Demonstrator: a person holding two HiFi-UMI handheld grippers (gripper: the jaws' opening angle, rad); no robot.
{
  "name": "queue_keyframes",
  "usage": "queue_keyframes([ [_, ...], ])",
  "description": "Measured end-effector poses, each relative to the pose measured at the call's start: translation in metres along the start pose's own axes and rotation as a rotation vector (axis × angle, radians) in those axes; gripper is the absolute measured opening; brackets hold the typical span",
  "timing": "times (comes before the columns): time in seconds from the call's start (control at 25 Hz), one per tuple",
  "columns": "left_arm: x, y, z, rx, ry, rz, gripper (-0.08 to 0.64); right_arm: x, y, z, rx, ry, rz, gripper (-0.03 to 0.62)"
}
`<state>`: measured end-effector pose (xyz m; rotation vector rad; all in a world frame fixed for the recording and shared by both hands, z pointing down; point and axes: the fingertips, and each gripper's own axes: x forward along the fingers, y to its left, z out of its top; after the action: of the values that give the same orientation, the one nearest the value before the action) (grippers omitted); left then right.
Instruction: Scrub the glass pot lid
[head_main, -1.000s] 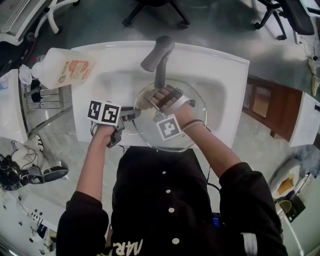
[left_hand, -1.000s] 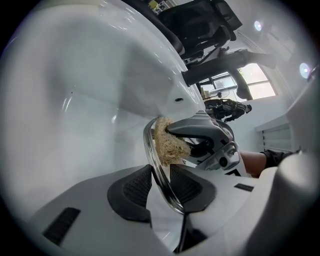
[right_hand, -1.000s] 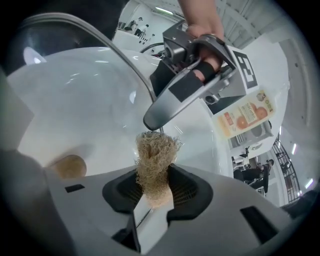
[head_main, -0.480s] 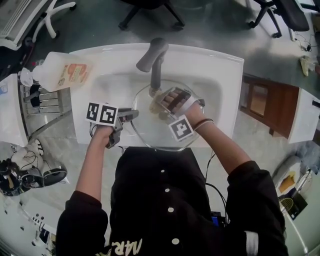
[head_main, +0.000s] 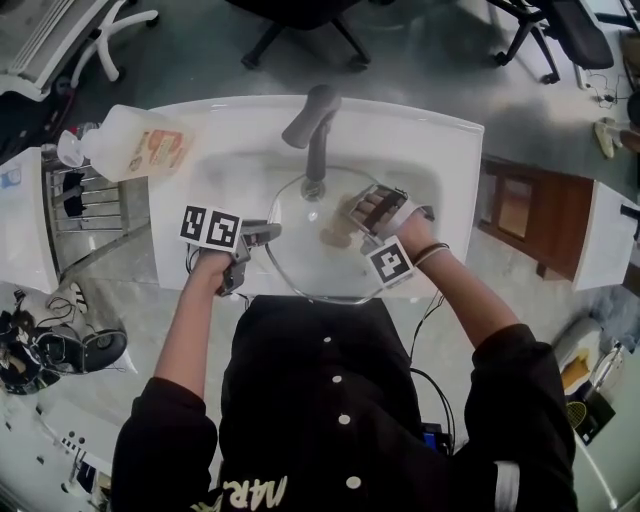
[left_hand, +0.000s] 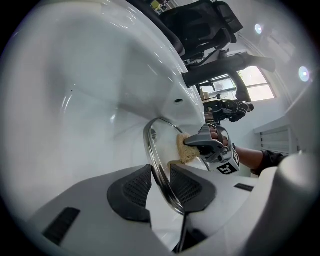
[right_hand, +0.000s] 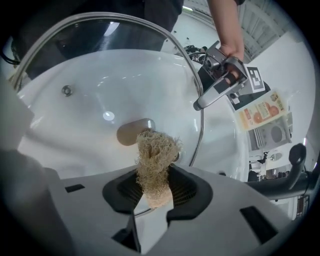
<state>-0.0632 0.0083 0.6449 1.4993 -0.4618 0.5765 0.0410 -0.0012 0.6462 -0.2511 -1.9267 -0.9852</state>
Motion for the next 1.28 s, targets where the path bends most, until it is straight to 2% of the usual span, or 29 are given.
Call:
queue_keyframes([
  [0.12,0.0,0.001,0.0,0.0,0.005,-0.001,0.133,-0.009,0.022,-0.017,-0.07,0.06,0.098,0.138],
  [0.32,0.0,0.0,0.001,0.003,-0.004,-0.006,0.133,-0.025,0.045,-0.032,-0.126,0.094,0.22,0.138],
  [0.56,-0.002,-0.001,0.001,-0.007,-0.009,-0.023,0.133,-0.042,0.062,-0.045,-0.199,0.116,0.297,0.138],
  [0.96,0.001,0.003,-0.001,-0.038,-0.012,-0.057,0.132,-0.061,0.079,-0.058,-0.267,0.156,0.381,0.138],
  [1.12,0.001,0.002,-0.002,-0.045,-0.01,-0.06,0.13,-0.065,0.081,-0.061,-0.268,0.163,0.397,0.138],
  [1.2,0.0,0.001,-0.001,-0.056,-0.016,-0.068,0.13,-0.064,0.078,-0.06,-0.259,0.168,0.388,0.138],
  [1.28,0.0,0.001,-0.001,-0.08,-0.024,-0.078,0.127,-0.059,0.066,-0.051,-0.231,0.167,0.334,0.14],
])
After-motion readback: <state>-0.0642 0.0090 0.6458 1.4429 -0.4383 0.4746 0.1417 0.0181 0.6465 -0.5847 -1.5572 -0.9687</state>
